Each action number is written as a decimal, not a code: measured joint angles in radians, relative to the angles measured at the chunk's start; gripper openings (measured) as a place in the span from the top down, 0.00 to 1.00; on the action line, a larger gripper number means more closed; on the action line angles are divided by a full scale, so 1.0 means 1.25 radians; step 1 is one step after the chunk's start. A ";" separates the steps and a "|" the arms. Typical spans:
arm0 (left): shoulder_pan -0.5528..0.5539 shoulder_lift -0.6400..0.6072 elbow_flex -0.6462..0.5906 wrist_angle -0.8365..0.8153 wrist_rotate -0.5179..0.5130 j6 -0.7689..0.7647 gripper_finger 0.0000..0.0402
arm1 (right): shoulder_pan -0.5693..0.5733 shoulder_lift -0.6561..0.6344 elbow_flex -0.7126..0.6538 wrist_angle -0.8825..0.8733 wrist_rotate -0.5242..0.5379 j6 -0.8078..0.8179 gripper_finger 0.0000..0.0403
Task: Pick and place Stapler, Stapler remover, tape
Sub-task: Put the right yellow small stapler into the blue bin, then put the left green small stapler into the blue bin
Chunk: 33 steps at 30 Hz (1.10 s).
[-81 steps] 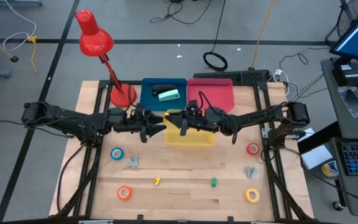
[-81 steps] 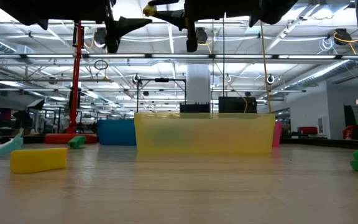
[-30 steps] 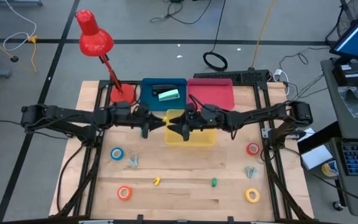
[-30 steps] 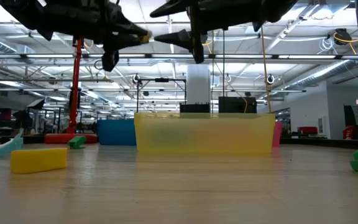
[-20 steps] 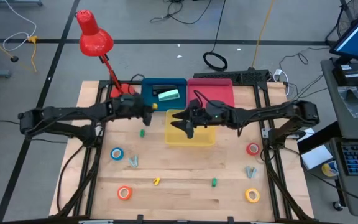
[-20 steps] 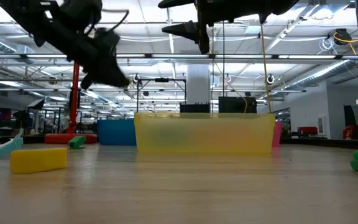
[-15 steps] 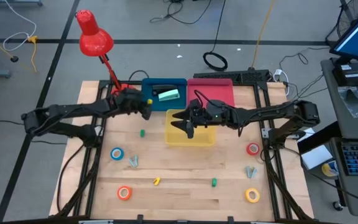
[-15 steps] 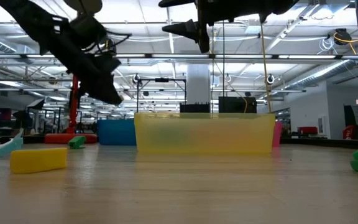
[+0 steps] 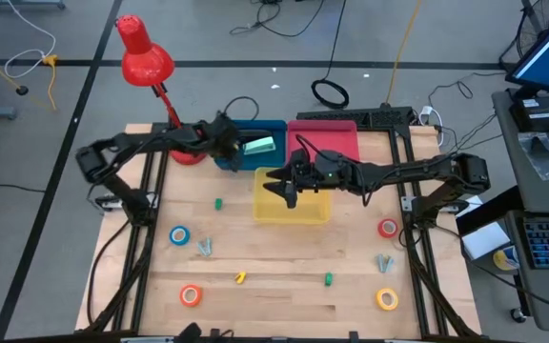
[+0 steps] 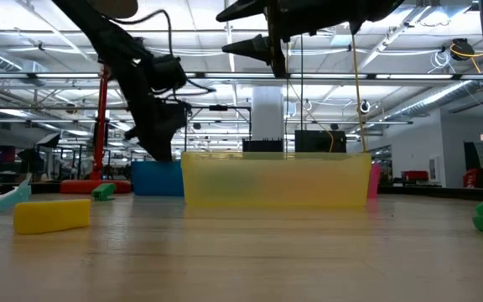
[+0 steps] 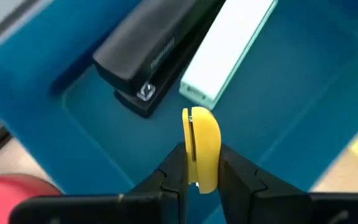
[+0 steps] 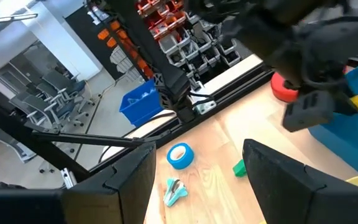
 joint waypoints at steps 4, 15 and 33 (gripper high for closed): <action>0.013 0.059 0.046 -0.063 0.005 0.008 0.85 | 0.000 0.000 0.000 -0.008 0.000 -0.002 0.42; 0.023 0.090 0.056 -0.098 -0.033 0.004 0.69 | -0.001 0.000 0.000 -0.009 0.000 -0.017 0.42; -0.007 -0.106 0.056 -0.180 0.140 -0.066 0.48 | -0.001 0.000 0.000 -0.009 0.000 -0.043 0.42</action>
